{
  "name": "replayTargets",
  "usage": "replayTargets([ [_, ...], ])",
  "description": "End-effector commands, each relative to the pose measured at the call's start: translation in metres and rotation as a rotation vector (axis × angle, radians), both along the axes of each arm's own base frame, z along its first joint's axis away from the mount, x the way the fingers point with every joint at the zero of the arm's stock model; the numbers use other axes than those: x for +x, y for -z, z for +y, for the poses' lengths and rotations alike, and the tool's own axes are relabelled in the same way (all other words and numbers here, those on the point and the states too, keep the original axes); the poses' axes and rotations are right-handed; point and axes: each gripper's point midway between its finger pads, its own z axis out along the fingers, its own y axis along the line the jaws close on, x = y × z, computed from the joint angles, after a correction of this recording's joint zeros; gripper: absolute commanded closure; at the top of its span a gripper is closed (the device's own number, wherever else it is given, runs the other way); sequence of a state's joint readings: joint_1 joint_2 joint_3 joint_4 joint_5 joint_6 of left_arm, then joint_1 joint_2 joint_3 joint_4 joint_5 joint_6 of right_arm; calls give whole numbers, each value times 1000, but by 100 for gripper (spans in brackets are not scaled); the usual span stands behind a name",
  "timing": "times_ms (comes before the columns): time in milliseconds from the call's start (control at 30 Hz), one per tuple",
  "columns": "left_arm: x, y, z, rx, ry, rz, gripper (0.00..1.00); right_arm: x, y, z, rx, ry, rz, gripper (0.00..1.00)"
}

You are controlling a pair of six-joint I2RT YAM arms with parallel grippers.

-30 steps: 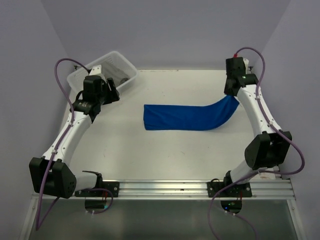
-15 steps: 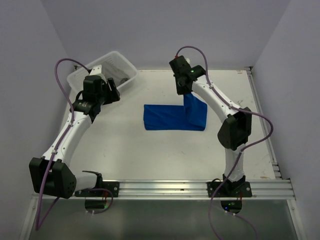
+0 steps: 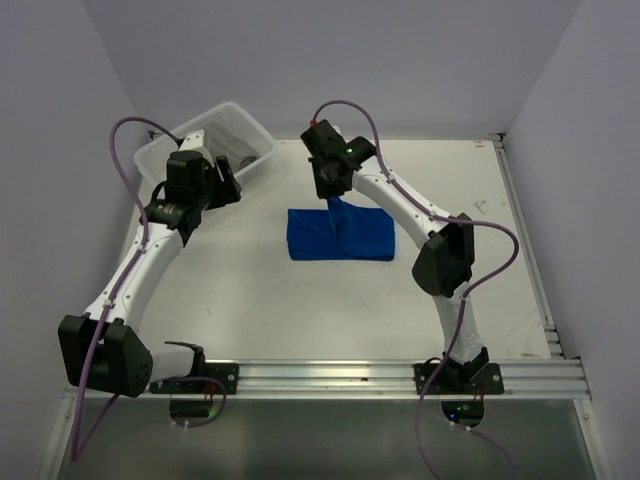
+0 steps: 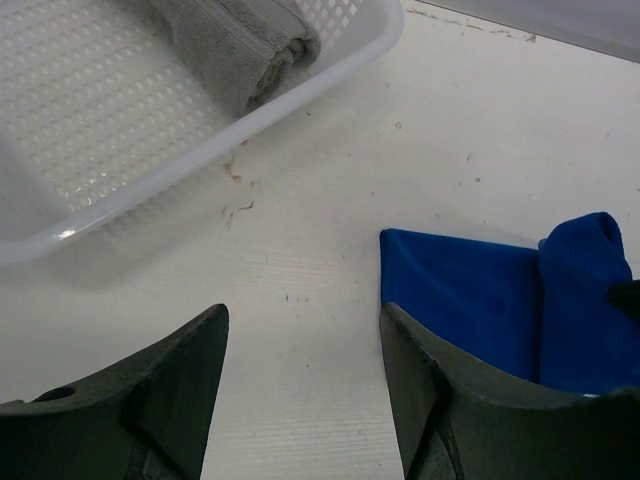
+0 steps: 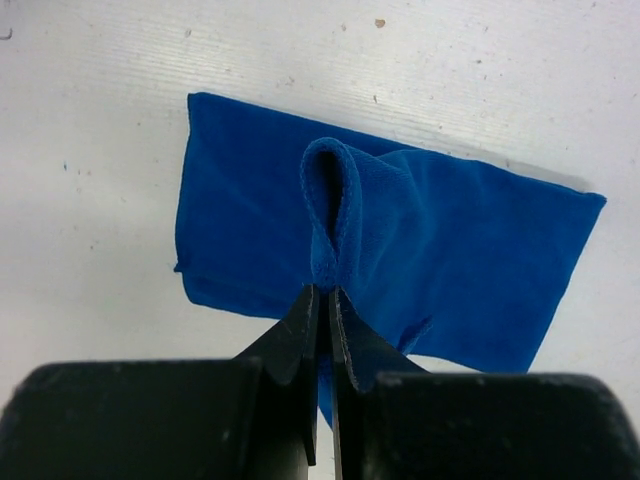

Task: Roll the towels
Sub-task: Fold the towel

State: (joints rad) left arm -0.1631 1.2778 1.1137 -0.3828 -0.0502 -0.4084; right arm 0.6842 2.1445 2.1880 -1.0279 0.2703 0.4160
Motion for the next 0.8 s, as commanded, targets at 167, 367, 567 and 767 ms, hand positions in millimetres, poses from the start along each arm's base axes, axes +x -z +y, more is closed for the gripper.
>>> replayTargets([
  [167,1,-6,-1,-24,9,-30,34,7,13,19,54,-10,14,100],
  [367,1,-5,-3,-32,16,-27,34,12,25,33,86,-30,19,100],
  [567,1,-1,-5,-38,23,-17,34,12,40,48,141,-44,46,100],
  [767,1,-1,-10,-55,40,-14,34,9,57,71,206,-67,89,100],
])
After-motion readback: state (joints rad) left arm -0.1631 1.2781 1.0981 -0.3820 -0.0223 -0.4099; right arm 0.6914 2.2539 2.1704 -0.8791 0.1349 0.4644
